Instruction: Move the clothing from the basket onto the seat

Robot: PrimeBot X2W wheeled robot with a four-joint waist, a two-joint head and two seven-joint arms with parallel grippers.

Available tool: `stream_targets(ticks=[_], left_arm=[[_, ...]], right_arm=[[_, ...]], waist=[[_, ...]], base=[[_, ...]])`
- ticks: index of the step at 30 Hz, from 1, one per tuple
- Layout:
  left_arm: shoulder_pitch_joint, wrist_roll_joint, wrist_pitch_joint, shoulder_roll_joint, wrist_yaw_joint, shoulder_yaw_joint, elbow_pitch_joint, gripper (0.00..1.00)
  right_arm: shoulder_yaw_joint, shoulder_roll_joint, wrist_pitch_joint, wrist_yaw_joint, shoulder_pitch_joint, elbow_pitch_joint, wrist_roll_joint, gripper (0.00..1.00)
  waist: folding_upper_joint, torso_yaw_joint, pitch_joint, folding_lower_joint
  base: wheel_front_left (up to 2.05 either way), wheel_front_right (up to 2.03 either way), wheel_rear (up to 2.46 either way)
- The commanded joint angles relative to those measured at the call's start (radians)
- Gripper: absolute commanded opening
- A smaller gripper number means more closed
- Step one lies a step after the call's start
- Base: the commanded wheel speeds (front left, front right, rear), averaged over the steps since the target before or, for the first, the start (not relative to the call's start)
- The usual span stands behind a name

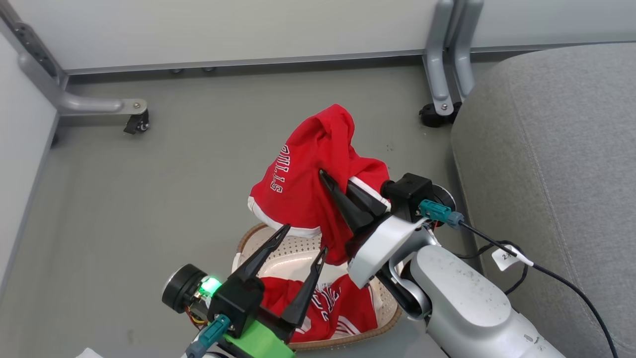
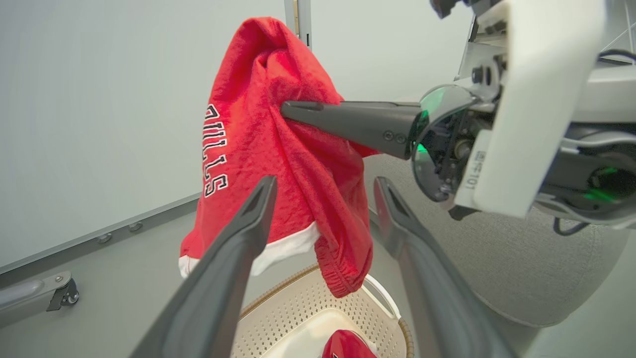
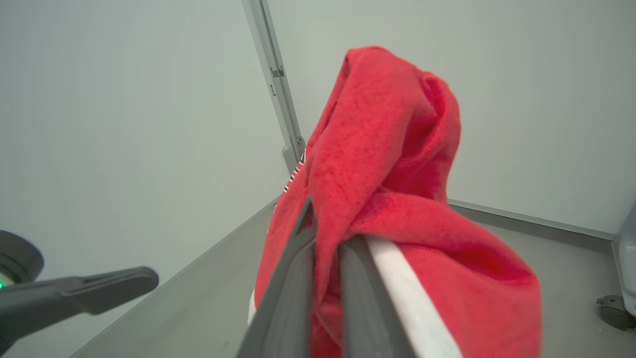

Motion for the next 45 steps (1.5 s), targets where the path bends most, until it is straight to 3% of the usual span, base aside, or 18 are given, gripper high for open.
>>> stream_targets(ticks=[1,13,19,27,36,45], left_arm=[[0.001,0.005,-0.004,0.011,0.004,0.001,0.004,1.0],[-0.034,0.007,0.012,0.036,0.006,0.0,-0.002,1.0],[-0.067,0.013,0.024,0.048,0.001,-0.003,-0.004,1.0],[-0.098,0.02,0.047,0.072,-0.011,-0.017,-0.021,1.0],[-0.148,0.032,0.083,0.093,-0.021,-0.029,-0.068,1.0],[-0.279,0.056,0.118,0.121,-0.042,-0.045,-0.126,1.0]], right_arm=[[-0.007,-0.003,-0.007,0.0,0.007,0.002,-0.006,0.0],[-0.058,-0.005,-0.014,0.0,0.014,-0.01,-0.012,0.0],[-0.127,-0.01,-0.022,0.0,0.029,-0.003,-0.03,0.0],[-0.252,-0.026,-0.03,0.0,0.066,0.003,-0.059,0.0],[-0.41,-0.044,-0.037,0.0,0.073,0.006,-0.075,0.0],[-0.654,-0.077,-0.035,0.0,-0.044,-0.039,-0.077,0.0]], waist=[[0.0,-0.022,0.002,0.0],[0.0,-0.258,0.055,0.0],[0.0,-0.377,0.089,0.0],[0.0,-0.487,0.138,0.0],[0.0,-0.526,0.228,0.0],[0.0,-0.432,0.402,0.0]], base=[[0.0,0.0,0.0],[0.0,0.0,0.0],[0.0,0.0,0.0],[0.0,0.0,0.0],[0.0,0.0,0.0],[0.0,0.0,0.0]])
